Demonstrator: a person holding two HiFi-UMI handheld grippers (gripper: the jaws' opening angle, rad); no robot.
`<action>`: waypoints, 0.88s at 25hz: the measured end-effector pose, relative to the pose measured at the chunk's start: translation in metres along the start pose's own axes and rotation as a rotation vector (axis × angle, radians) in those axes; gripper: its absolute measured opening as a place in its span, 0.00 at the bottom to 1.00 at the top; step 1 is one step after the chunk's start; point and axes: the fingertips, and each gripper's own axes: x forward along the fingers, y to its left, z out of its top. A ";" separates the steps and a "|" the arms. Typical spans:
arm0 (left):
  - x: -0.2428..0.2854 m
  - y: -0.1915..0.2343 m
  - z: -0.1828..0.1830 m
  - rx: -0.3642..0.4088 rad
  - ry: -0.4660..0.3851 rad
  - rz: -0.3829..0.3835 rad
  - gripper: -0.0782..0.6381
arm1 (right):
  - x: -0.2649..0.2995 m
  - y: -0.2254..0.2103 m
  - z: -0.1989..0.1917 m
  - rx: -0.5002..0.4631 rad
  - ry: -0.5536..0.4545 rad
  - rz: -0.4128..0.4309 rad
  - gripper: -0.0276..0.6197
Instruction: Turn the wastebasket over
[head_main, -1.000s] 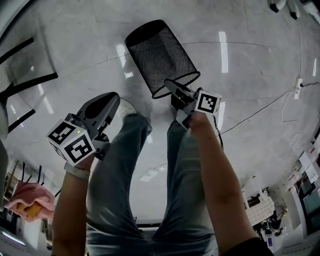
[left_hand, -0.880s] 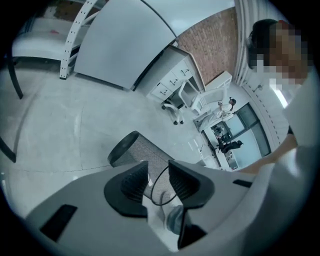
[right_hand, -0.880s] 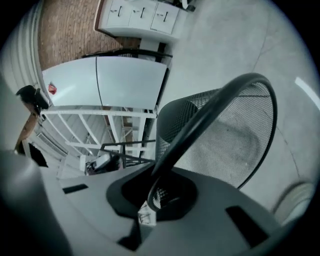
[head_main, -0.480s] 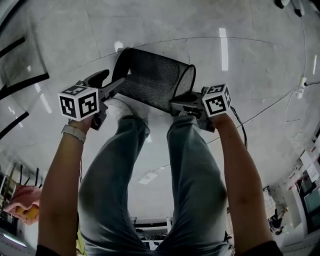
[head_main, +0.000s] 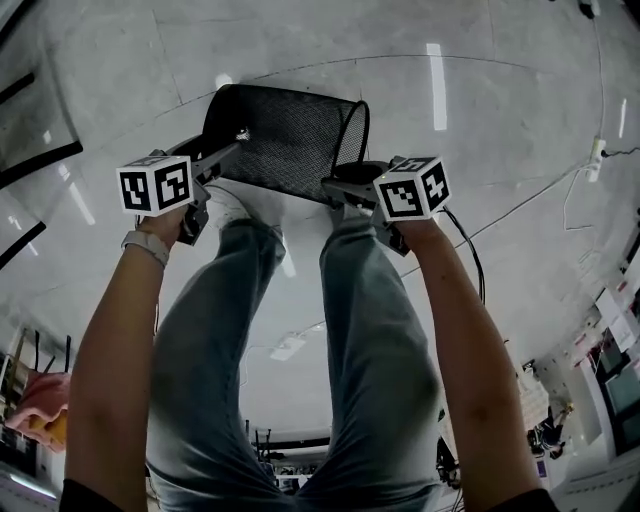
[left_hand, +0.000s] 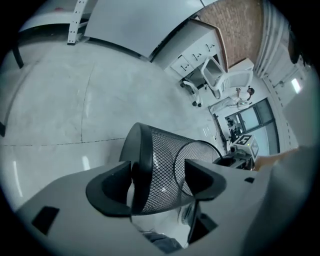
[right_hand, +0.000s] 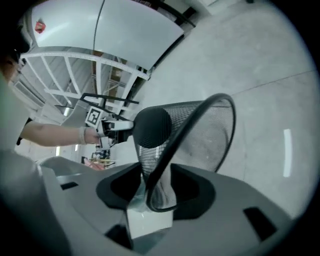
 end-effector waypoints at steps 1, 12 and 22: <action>0.000 0.000 0.001 -0.003 0.002 0.004 0.57 | -0.004 -0.005 0.001 0.019 -0.021 -0.064 0.36; 0.006 -0.004 0.017 -0.041 -0.020 0.022 0.57 | -0.059 -0.016 0.016 0.130 -0.327 -0.546 0.14; -0.025 -0.023 -0.018 -0.139 -0.081 0.055 0.43 | -0.072 -0.025 0.017 0.143 -0.327 -0.394 0.11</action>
